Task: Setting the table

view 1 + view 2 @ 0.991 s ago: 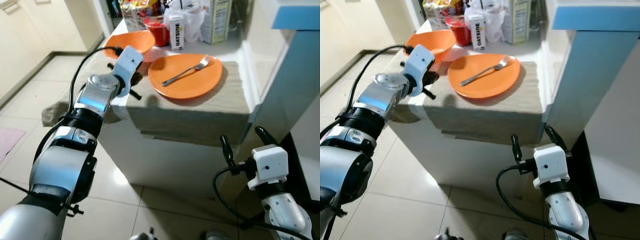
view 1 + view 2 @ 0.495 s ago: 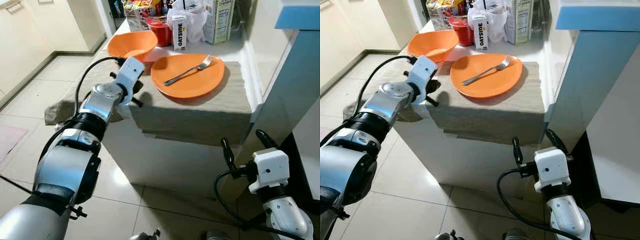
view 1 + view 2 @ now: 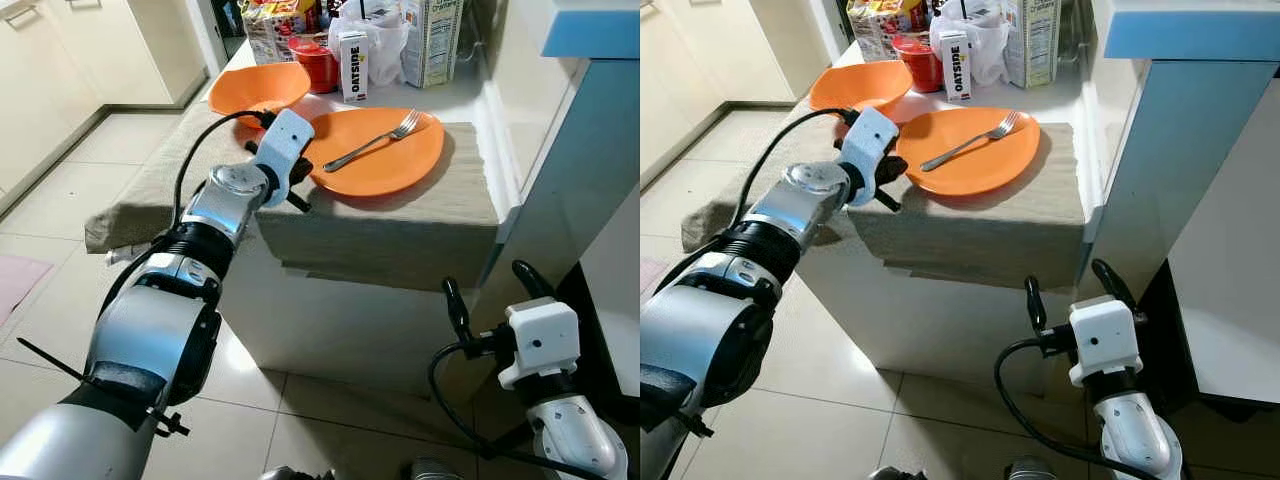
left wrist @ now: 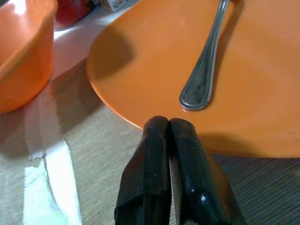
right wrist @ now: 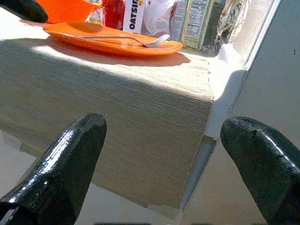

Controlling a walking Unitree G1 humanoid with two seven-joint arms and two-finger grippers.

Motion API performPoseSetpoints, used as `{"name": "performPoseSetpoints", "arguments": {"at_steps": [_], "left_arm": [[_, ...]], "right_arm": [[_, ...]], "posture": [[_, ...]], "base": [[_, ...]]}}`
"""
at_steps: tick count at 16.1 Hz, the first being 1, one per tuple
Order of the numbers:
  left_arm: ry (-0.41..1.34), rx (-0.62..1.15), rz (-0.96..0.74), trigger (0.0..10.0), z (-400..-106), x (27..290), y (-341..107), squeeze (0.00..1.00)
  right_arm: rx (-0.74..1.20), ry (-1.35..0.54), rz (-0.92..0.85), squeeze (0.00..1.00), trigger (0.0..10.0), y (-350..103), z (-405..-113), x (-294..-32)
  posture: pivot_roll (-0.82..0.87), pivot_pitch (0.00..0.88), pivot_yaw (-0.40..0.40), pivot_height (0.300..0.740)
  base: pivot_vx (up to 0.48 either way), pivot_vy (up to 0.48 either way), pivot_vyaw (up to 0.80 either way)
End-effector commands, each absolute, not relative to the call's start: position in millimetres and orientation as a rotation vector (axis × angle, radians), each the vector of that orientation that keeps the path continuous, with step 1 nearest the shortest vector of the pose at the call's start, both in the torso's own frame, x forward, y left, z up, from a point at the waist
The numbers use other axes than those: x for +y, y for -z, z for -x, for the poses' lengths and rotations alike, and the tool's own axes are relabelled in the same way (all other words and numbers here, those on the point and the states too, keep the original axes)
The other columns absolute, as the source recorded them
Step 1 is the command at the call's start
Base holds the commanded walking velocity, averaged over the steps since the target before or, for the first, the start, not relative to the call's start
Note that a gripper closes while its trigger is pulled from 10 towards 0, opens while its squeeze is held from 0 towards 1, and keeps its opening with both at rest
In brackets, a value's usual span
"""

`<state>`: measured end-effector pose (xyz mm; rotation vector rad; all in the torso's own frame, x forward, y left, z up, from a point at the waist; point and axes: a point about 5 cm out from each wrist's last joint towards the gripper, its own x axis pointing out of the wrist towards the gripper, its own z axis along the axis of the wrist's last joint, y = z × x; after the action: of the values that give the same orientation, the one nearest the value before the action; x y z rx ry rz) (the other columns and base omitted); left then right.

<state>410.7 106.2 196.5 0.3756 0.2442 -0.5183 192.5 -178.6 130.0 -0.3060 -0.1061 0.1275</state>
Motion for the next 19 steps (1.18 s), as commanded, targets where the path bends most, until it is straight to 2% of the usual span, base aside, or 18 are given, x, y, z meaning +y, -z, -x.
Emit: {"name": "performPoseSetpoints", "arguments": {"at_steps": [1, 7, 11, 15, 18, 19], "left_arm": [[0.52, 0.241, -0.368, 10.0, -411.8, 105.0, -200.0, 0.0], [0.588, 0.273, -0.3, 10.0, -407.4, 78.6, -193.7, 0.0], [0.641, 0.256, -0.261, 10.0, -406.2, 64.5, -203.6, 0.0], [0.729, 0.239, -0.21, 10.0, -400.7, 43.4, -212.4, 0.0], [0.824, 0.211, -0.17, 10.0, -391.3, 17.8, -223.6, 0.0], [0.824, 0.211, -0.17, 10.0, -391.3, 17.8, -223.6, 0.0]], "right_arm": [[-0.136, -0.126, 0.306, 0.0, 10.0, -136.3, -189.8, -176.7], [-0.135, -0.126, 0.305, 0.0, 10.0, -136.9, -187.2, -175.2], [-0.132, -0.125, 0.307, 0.0, 10.0, -136.9, -185.8, -174.6], [-0.129, -0.126, 0.309, 0.0, 10.0, -136.4, -185.3, -174.2], [-0.128, -0.128, 0.312, 0.0, 10.0, -136.1, -185.8, -173.4], [-0.128, -0.128, 0.312, 0.0, 10.0, -136.1, -185.8, -173.4]], "posture": [[-0.24, 0.047, 0.151, 0.735], [-0.25, 0.053, 0.157, 0.735], [-0.25, 0.055, 0.158, 0.735], [-0.25, 0.057, 0.159, 0.735], [-0.24, 0.059, 0.161, 0.735], [-0.24, 0.059, 0.161, 0.735]], "base": [[0.0, 0.0, 0.0], [0.0, 0.0, 0.0], [0.0, 0.0, 0.0], [0.0, 0.0, 0.0], [0.0, 0.0, 0.0], [0.0, 0.0, 0.0]]}}
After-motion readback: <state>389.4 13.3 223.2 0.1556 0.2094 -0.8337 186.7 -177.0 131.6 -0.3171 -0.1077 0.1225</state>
